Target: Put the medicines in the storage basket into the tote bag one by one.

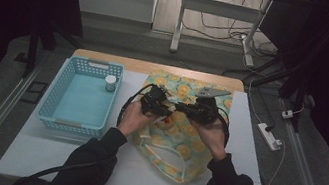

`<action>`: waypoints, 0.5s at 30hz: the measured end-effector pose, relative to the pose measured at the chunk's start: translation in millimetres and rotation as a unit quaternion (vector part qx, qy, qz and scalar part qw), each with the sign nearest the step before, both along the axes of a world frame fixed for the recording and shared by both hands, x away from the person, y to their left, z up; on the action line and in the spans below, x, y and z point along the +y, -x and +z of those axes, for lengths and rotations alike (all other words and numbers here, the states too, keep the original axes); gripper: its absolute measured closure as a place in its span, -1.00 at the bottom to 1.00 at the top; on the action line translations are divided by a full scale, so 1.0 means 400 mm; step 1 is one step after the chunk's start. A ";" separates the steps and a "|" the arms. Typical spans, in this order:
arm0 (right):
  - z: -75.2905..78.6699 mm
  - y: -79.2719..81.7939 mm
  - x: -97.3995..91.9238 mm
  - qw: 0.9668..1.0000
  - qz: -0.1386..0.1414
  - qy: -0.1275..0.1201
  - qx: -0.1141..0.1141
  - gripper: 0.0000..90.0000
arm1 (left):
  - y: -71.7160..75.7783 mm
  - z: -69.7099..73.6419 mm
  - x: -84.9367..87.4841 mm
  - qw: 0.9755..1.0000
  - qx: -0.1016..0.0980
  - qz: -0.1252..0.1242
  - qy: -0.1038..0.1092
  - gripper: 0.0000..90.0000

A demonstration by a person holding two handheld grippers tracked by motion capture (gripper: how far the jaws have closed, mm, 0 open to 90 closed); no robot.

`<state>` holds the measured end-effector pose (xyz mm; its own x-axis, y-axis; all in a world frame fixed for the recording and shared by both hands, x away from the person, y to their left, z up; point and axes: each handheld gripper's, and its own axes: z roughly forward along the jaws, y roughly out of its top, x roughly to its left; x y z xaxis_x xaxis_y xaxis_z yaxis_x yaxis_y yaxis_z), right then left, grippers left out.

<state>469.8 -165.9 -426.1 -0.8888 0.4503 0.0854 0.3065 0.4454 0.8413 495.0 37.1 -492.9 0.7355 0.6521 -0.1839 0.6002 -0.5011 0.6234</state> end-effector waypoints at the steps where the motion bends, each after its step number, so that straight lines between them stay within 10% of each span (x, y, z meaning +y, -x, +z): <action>1: -0.001 0.000 0.000 1.000 0.000 0.001 0.001 1.00 | -0.001 -0.003 -0.001 1.000 0.000 -0.001 0.000 0.59; 15: -0.002 -0.003 -0.005 1.000 -0.003 0.001 0.002 1.00 | 0.005 0.008 -0.001 1.000 -0.008 -0.009 0.002 0.22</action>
